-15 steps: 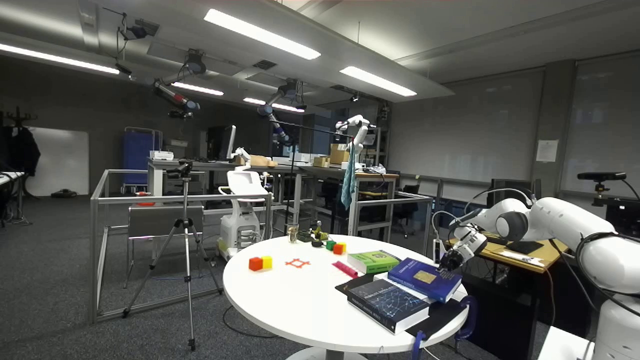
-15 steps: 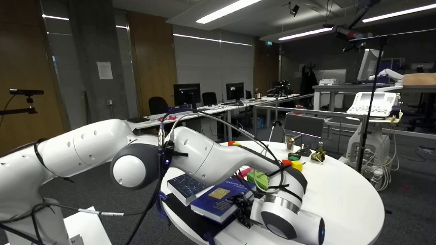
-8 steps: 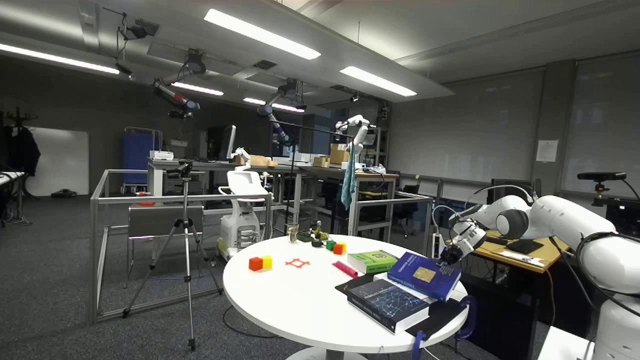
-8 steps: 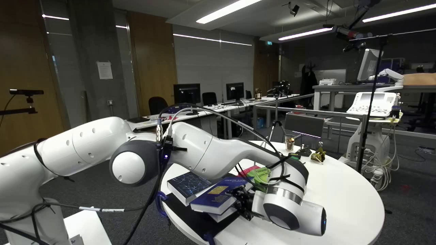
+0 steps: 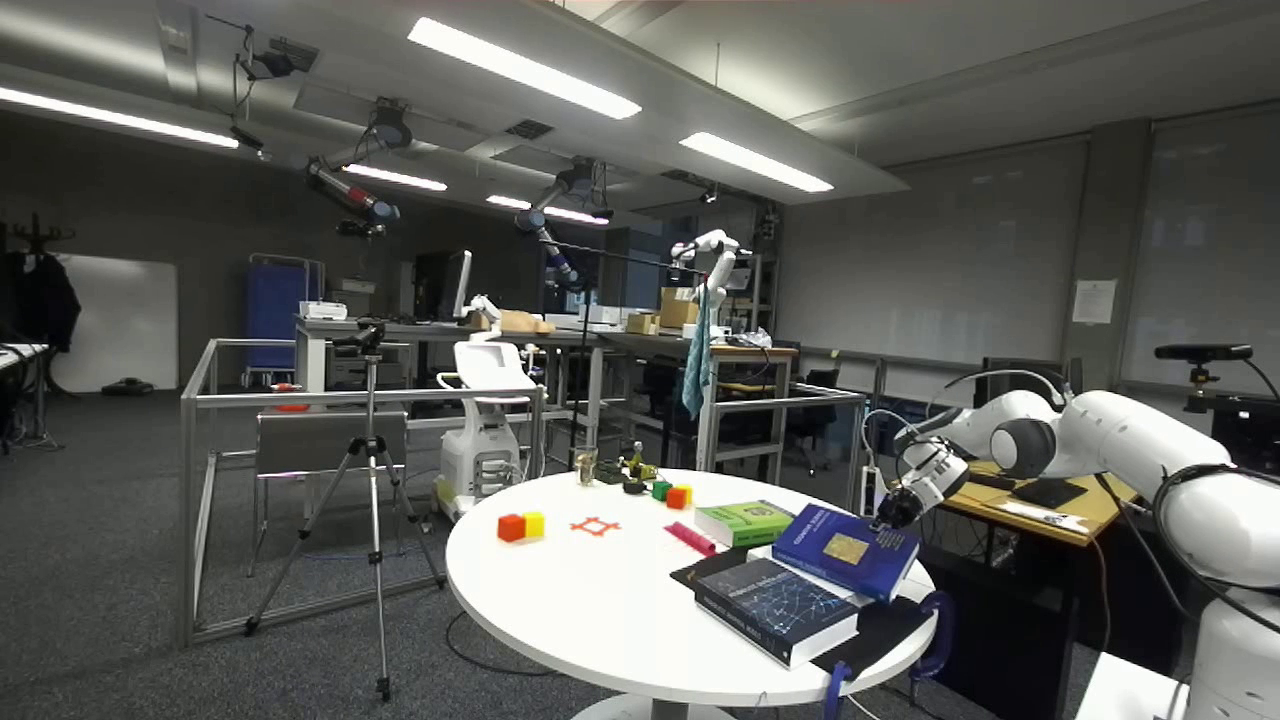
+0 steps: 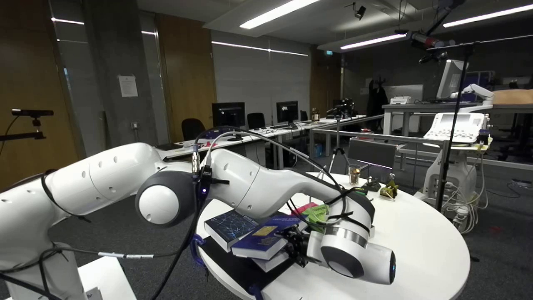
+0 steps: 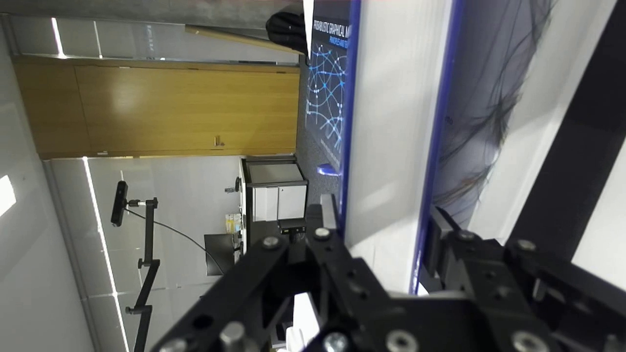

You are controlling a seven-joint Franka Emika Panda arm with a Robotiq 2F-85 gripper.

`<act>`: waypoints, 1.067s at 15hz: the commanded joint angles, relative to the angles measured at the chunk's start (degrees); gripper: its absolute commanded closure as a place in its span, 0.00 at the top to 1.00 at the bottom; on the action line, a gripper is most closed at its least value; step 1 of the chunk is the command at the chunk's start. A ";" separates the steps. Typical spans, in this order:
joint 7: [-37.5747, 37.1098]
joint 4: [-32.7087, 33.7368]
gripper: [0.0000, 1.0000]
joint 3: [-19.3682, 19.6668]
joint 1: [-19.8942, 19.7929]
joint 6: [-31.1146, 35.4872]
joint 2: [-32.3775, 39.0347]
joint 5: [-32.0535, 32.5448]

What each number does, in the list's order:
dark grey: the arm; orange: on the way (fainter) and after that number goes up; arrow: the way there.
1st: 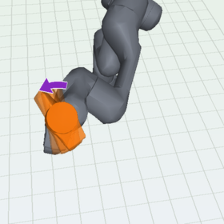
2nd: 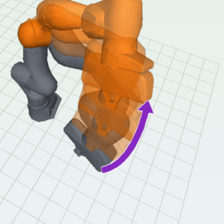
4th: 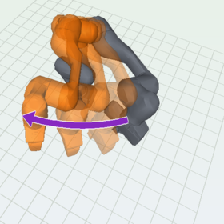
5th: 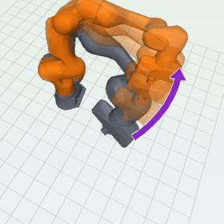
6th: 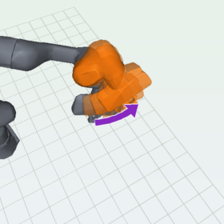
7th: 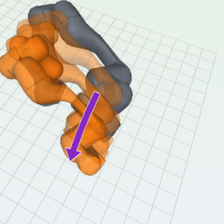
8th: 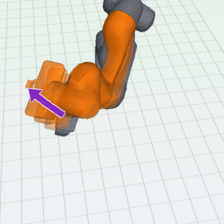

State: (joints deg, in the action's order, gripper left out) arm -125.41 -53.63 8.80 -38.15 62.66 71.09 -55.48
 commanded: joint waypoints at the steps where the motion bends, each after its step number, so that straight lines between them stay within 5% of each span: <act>1: -1.38 -2.93 0.18 -2.16 -0.42 -5.72 -4.70 -1.56; 10: 0.41 -8.75 0.18 -2.24 3.52 -4.25 -9.29 -1.66; 16: 3.93 -19.03 0.18 -1.50 7.16 -1.50 -15.37 -1.03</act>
State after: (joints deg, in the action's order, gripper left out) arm -124.52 -61.86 7.93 -31.81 61.88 64.31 -55.47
